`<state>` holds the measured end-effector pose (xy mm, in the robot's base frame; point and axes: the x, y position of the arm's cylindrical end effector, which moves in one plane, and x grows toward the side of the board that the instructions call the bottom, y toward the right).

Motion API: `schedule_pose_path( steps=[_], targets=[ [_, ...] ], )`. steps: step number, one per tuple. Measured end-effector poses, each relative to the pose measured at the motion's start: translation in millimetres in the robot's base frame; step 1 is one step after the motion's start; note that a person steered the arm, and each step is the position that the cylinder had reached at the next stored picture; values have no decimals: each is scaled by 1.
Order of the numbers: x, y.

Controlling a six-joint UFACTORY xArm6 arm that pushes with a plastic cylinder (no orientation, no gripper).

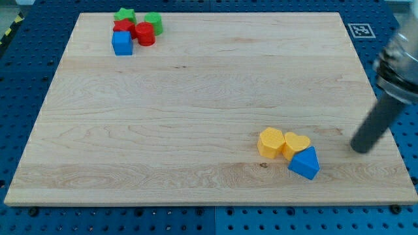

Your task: Slide the yellow hexagon to the center

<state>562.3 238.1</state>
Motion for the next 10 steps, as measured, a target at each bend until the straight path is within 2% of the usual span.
schedule_pose_path(
  steps=[1,2,3,4,5,6,7,8,9,10],
  targets=[
    [45,-22],
    [42,-84],
    [16,-168],
    [-28,-245],
    [-43,-261],
    [2,-244],
    [42,-183],
    [43,-110],
    [23,-98],
    [-13,-134]
  ],
)
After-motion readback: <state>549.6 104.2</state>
